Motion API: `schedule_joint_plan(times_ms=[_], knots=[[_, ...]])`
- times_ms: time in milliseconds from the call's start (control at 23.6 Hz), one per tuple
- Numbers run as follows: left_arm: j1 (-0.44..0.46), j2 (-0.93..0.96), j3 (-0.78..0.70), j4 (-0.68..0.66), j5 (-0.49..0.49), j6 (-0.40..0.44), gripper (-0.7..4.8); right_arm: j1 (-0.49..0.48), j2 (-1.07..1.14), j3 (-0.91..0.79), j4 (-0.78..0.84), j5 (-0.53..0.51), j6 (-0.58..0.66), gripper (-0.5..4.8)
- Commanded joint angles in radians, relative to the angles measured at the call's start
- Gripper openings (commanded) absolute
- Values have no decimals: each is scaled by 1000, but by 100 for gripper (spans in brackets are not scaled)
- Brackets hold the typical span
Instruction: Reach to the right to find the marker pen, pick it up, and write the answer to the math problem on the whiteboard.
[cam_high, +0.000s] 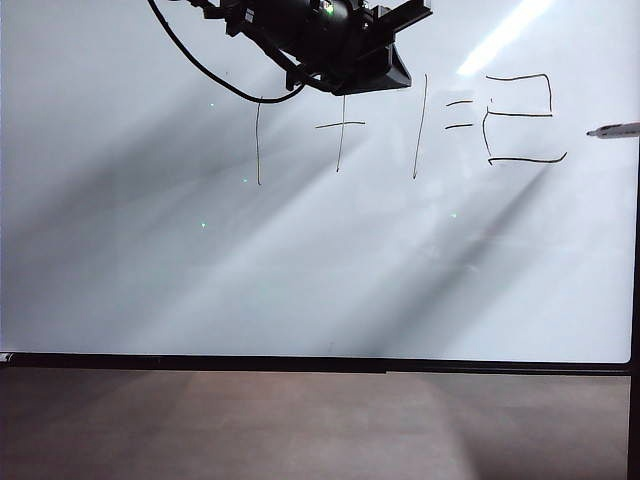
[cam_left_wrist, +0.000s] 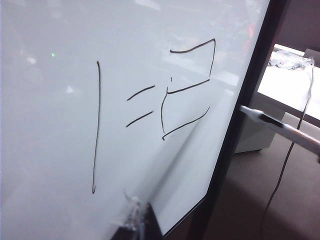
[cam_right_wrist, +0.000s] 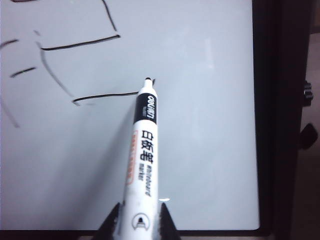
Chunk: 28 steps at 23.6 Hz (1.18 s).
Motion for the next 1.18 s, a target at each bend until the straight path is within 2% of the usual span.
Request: schedule_joint_plan(times_ms=[42, 211, 804, 931, 1184], knots=[[-2, -5, 2, 9, 1, 4, -4, 1, -71, -28, 8, -9, 52, -9], [-2, -5, 2, 10, 1, 4, -4, 1, -201, -45, -78, -30, 56, -8], [-2, -5, 2, 9, 1, 4, -5, 1, -808, -54, -644, -22, 51, -8], [-2, -5, 2, 10, 1, 4, -4, 1, -900, -86, -686, -21, 52, -8], [-2, -5, 2, 10, 0, 4, -5, 1, -1081, -208, -692, 84, 53, -8]])
